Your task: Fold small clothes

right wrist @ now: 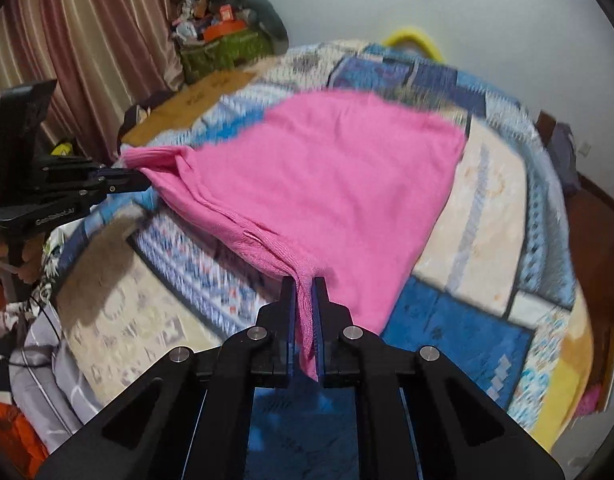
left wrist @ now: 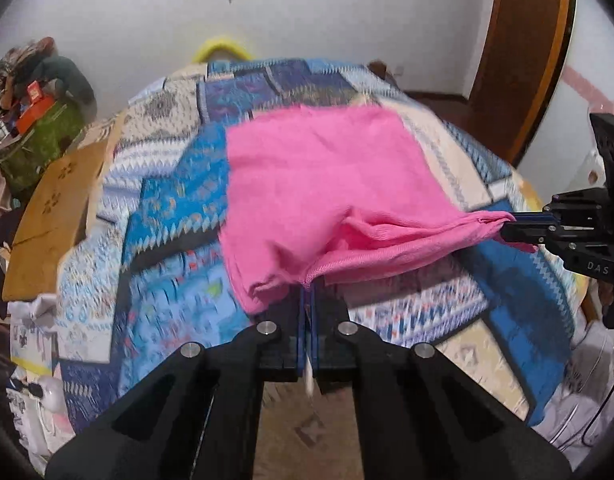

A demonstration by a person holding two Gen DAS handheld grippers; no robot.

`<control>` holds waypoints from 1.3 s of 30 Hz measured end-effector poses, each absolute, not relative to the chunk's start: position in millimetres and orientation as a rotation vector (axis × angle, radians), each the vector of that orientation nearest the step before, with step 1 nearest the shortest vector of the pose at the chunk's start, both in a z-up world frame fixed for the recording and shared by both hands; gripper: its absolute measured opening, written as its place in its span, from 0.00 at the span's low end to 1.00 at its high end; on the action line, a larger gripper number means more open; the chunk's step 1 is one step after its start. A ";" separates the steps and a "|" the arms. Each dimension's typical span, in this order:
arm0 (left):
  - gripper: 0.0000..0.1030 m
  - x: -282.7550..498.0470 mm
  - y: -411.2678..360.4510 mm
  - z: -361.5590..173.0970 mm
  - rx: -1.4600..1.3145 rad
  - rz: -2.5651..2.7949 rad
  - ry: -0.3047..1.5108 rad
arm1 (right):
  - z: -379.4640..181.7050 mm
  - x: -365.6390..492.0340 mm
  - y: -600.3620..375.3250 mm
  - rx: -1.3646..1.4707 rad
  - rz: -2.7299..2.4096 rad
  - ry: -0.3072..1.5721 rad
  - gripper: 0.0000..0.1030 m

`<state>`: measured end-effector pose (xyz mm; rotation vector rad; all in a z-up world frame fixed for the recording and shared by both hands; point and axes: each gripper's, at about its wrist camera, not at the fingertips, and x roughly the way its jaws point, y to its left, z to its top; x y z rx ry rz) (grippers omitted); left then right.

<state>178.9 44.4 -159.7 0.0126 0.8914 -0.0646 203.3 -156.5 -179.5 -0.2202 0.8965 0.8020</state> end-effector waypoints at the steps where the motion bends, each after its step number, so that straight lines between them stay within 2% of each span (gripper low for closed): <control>1: 0.01 182.5 46.1 -153.0 0.009 -0.058 0.879 | -174.4 205.0 -157.2 -0.218 0.802 0.884 0.06; 12: 0.01 255.1 55.4 -91.2 -0.012 -0.027 0.762 | -119.3 265.6 -145.3 -0.224 0.762 0.744 0.06; 19: 0.01 317.0 66.6 -78.1 0.014 -0.006 0.715 | -109.8 321.1 -132.5 -0.242 0.724 0.712 0.06; 27: 0.01 412.6 85.2 -125.3 -0.015 0.027 0.791 | -150.5 402.1 -115.4 -0.216 0.648 0.780 0.06; 35: 0.02 461.1 98.6 -189.8 0.045 0.064 0.896 | -205.4 446.3 -102.0 -0.215 0.608 0.882 0.07; 37: 0.05 464.4 104.2 -197.6 0.052 0.087 0.922 | -209.6 448.1 -102.3 -0.238 0.588 0.882 0.10; 39: 0.08 464.1 115.2 -199.2 0.023 0.112 0.931 | -206.1 447.2 -105.8 -0.240 0.569 0.866 0.19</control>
